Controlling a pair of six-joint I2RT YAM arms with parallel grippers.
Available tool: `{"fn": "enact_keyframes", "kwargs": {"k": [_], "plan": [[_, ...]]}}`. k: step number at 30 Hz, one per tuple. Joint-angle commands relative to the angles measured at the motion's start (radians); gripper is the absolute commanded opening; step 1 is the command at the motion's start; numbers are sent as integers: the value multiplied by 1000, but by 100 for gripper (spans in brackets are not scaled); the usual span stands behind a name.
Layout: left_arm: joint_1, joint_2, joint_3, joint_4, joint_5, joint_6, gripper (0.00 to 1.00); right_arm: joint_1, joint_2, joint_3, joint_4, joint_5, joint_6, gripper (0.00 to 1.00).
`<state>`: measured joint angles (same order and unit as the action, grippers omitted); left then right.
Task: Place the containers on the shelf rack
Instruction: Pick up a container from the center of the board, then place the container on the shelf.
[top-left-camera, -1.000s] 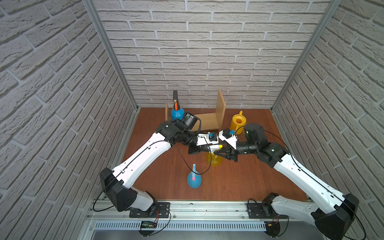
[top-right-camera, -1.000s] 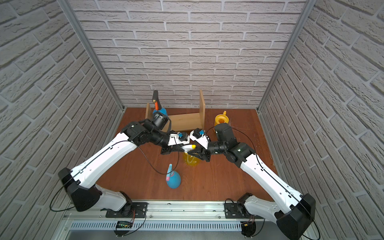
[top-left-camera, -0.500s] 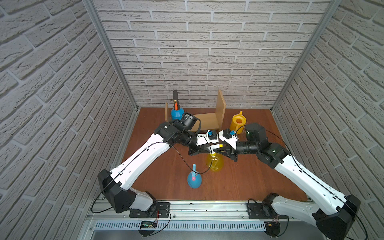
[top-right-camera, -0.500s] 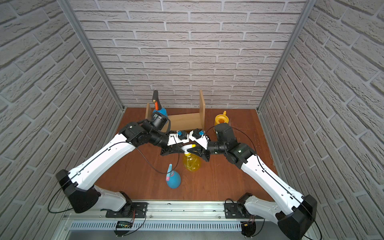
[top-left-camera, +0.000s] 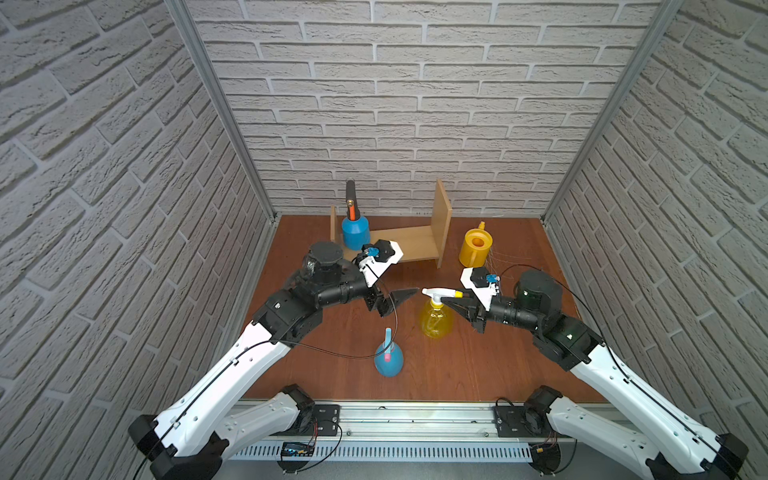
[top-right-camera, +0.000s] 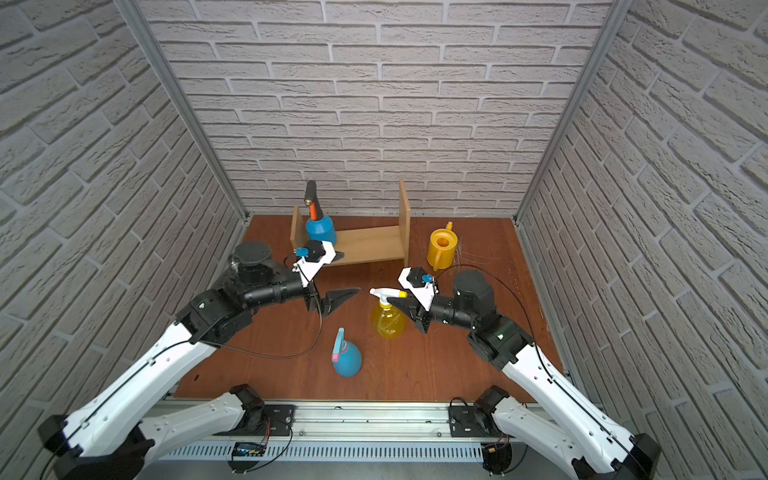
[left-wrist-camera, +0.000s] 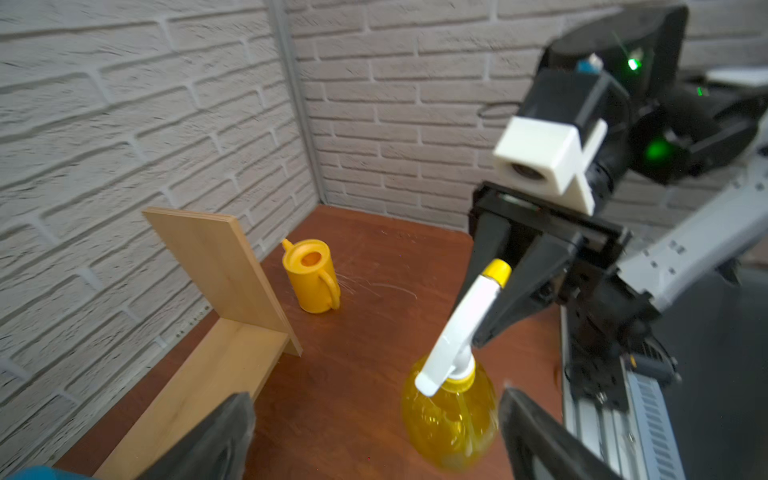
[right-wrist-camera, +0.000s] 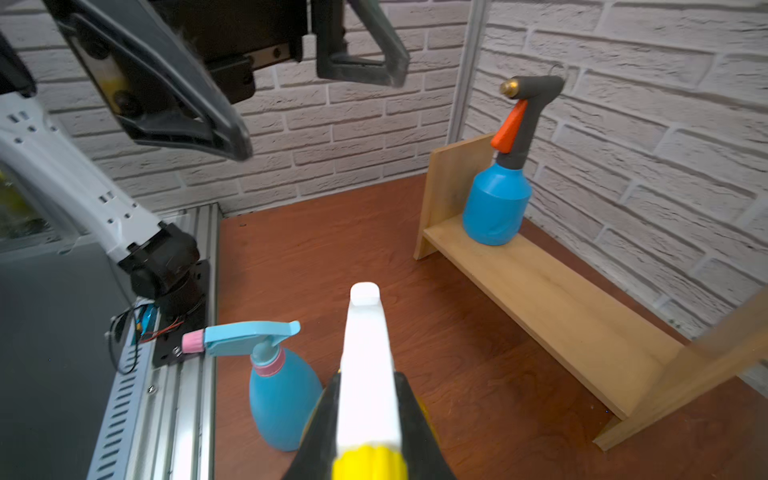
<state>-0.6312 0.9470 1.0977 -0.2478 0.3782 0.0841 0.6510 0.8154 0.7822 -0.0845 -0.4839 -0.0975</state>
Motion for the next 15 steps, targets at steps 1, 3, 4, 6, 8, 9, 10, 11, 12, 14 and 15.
{"fn": "enact_keyframes", "kwargs": {"k": [1,3,4,6,8,9,10,11,12,14,15], "plan": [[11,-56,-185,437,-260,-436,98,5,-47,-97,344,166,198,4],[17,-76,-254,462,-375,-575,98,8,-34,-118,410,212,263,3],[23,-81,-271,453,-407,-601,98,10,-19,-109,413,231,281,4],[32,-88,-271,416,-448,-606,98,27,20,-79,397,287,302,4],[39,-88,-246,333,-511,-605,98,51,56,-53,394,339,282,4],[42,-89,-237,298,-538,-603,98,66,69,-41,389,369,263,3],[47,-94,-231,271,-558,-603,98,90,93,-26,390,411,243,3],[48,-98,-235,261,-567,-603,98,106,112,-13,391,439,223,4],[49,-105,-241,257,-574,-604,98,121,131,-2,391,461,206,3],[50,-120,-255,255,-591,-606,98,144,167,26,391,482,181,4],[50,-126,-258,249,-602,-605,98,154,190,38,392,495,170,4]]}}
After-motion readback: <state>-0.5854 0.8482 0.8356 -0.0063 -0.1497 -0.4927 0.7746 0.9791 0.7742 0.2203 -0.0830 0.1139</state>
